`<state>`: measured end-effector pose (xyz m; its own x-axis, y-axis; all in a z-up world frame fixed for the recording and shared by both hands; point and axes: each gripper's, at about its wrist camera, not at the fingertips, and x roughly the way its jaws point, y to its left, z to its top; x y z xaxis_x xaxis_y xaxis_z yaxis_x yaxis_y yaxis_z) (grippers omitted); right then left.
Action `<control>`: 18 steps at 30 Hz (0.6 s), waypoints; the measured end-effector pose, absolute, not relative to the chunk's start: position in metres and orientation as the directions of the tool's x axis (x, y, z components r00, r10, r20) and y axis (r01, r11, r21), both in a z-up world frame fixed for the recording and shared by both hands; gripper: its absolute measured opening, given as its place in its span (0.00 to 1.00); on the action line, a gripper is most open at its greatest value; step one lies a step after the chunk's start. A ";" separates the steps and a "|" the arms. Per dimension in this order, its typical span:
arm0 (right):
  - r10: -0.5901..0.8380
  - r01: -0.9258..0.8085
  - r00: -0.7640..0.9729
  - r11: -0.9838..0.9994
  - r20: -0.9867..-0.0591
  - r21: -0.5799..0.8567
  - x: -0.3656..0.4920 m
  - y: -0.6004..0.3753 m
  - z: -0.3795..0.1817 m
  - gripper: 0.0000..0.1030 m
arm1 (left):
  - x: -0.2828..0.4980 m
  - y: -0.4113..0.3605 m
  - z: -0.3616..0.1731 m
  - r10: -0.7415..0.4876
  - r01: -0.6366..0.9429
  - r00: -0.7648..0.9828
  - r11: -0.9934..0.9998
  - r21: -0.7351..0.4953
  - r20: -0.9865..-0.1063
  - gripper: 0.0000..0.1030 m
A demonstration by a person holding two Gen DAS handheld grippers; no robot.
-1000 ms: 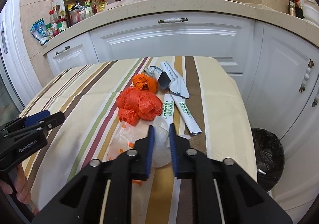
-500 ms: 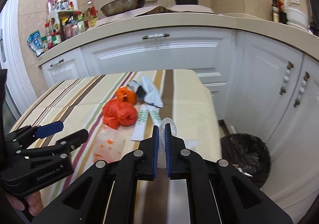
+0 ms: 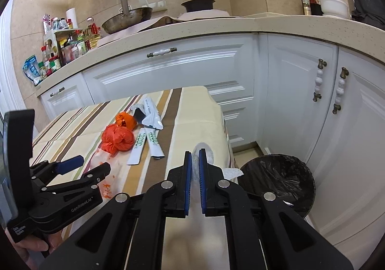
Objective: Collect trash
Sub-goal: 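Grasp the clear bag with the right gripper while the left gripper grasps the printed bag, then lower both bags into the black bin and open both grippers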
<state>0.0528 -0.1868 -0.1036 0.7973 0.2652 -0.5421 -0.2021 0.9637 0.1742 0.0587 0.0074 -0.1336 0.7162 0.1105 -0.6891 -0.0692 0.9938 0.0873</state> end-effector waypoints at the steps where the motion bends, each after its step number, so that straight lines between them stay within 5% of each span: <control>1: 0.265 -0.200 0.798 0.964 -0.541 0.176 0.053 -0.188 -0.104 0.07 | 0.059 0.006 -0.135 0.104 -0.060 0.713 0.994 0.087 -0.693 0.47; 3: 0.264 -0.197 0.799 0.964 -0.540 0.179 0.053 -0.190 -0.106 0.07 | 0.057 0.003 -0.136 0.093 -0.042 0.716 0.995 0.091 -0.692 0.37; 8: 0.258 -0.191 0.803 0.965 -0.538 0.178 0.052 -0.194 -0.106 0.07 | 0.054 -0.004 -0.137 0.096 -0.023 0.727 0.993 0.117 -0.679 0.31; 18: 0.191 -0.146 0.835 0.981 -0.517 0.127 0.053 -0.208 -0.099 0.07 | 0.049 -0.013 -0.111 0.062 -0.001 0.766 0.995 0.095 -0.639 0.30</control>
<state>0.0529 -0.2084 -0.0992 0.8346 0.1911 -0.5166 -0.1462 0.9811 0.1268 0.0494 -0.0129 -0.1110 0.7664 0.0617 -0.6394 -0.0007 0.9955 0.0952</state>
